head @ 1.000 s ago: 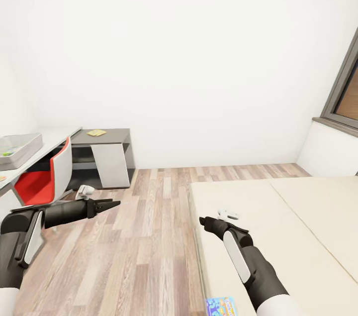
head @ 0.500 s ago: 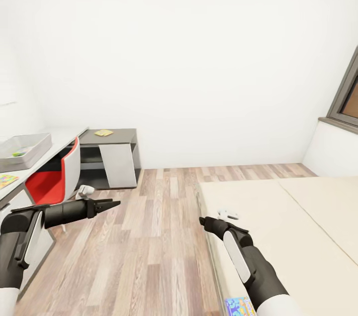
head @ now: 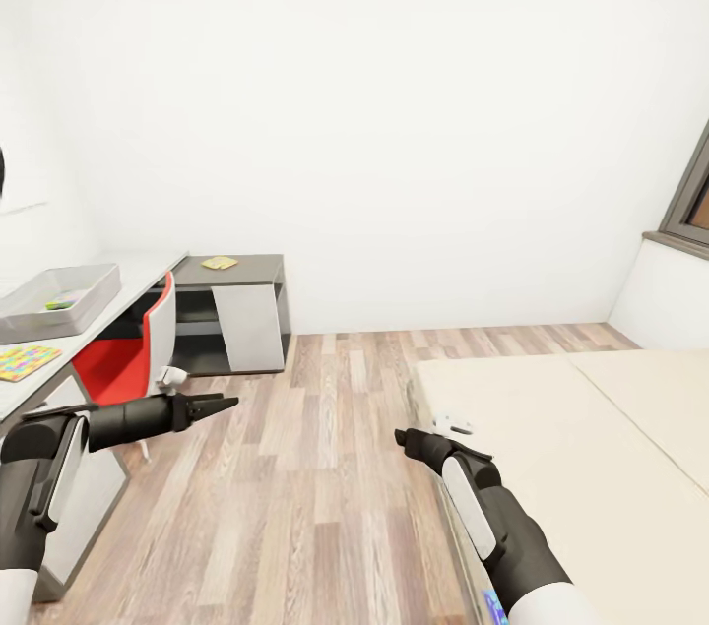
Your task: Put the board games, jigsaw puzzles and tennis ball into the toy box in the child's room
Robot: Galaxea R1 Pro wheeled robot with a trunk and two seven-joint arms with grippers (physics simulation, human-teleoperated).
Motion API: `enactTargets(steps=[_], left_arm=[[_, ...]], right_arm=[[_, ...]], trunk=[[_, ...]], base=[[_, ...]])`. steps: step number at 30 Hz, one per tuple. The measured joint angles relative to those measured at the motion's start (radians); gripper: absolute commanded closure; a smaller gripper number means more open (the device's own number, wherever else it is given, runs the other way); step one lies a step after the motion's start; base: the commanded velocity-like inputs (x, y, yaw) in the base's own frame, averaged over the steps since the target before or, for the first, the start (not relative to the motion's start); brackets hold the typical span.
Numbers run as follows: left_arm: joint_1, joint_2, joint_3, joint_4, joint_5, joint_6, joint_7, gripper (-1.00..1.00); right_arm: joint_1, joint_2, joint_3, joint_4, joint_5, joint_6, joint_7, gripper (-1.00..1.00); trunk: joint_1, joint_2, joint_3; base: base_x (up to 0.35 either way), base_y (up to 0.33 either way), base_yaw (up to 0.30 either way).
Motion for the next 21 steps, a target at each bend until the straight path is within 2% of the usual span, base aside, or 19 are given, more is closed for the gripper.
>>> enactTargets(steps=[11,16,21], left_arm=[[0.0,0.0,0.0,0.0,0.0,0.0,0.0,-1.0],[0.0,0.0,0.0,0.0,0.0,0.0,0.0,-1.0],[0.0,0.0,0.0,0.0,0.001,0.0,0.0,-1.0]], right_arm=[[0.0,0.0,0.0,-0.003,-0.002,-0.001,0.0,-1.0],[0.001,0.0,0.002,-0.007,-0.003,-0.001,0.001,-1.0],[0.001,0.001,0.002,-0.008,-0.004,0.0,0.001,-1.0]], trunk=[[0.0,0.0,0.0],[0.0,0.0,0.0],[0.0,0.0,-0.001]], base=[[0.01,0.263,0.0],[0.102,0.254,-0.005],[0.144,0.226,-0.133]])
